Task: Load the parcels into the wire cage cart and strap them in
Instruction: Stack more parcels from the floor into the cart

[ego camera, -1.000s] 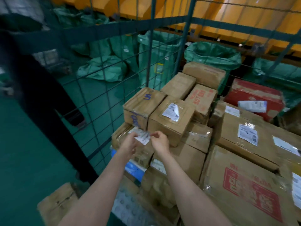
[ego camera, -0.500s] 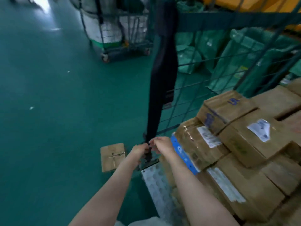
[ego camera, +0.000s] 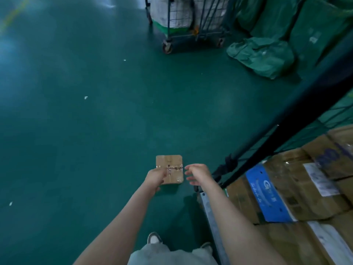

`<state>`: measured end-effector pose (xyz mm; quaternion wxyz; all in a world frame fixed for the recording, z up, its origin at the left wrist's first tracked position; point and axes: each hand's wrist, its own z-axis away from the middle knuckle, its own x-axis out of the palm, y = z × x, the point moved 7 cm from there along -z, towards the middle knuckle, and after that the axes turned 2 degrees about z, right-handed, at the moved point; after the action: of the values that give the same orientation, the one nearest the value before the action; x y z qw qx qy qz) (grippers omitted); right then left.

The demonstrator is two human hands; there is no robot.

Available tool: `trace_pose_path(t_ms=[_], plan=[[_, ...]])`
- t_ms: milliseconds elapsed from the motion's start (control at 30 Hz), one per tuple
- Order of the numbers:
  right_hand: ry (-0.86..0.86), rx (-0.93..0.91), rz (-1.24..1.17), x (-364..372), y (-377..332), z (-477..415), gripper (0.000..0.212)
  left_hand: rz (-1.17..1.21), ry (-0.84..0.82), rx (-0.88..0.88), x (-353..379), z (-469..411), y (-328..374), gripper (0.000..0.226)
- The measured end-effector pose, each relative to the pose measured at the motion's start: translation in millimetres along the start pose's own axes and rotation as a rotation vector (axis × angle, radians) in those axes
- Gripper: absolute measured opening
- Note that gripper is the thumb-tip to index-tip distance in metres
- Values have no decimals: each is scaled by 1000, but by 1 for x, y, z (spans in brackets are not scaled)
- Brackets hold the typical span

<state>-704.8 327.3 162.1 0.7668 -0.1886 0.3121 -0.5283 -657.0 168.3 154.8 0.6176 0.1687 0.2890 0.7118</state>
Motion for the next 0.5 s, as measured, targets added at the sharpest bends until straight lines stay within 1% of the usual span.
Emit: trace_pose_path(t_ms=[200,333,500], plan=[[-15,-8,-35,23,-15,-26,26,150,13,20,-23,-26,7,24],[-13,-2,-35,29,-18,-63,28,189,56,23,-26,-60,5,22],[-22,40,-14,41,-1,-122,29,183,115,8,-26,-116,-6,16]])
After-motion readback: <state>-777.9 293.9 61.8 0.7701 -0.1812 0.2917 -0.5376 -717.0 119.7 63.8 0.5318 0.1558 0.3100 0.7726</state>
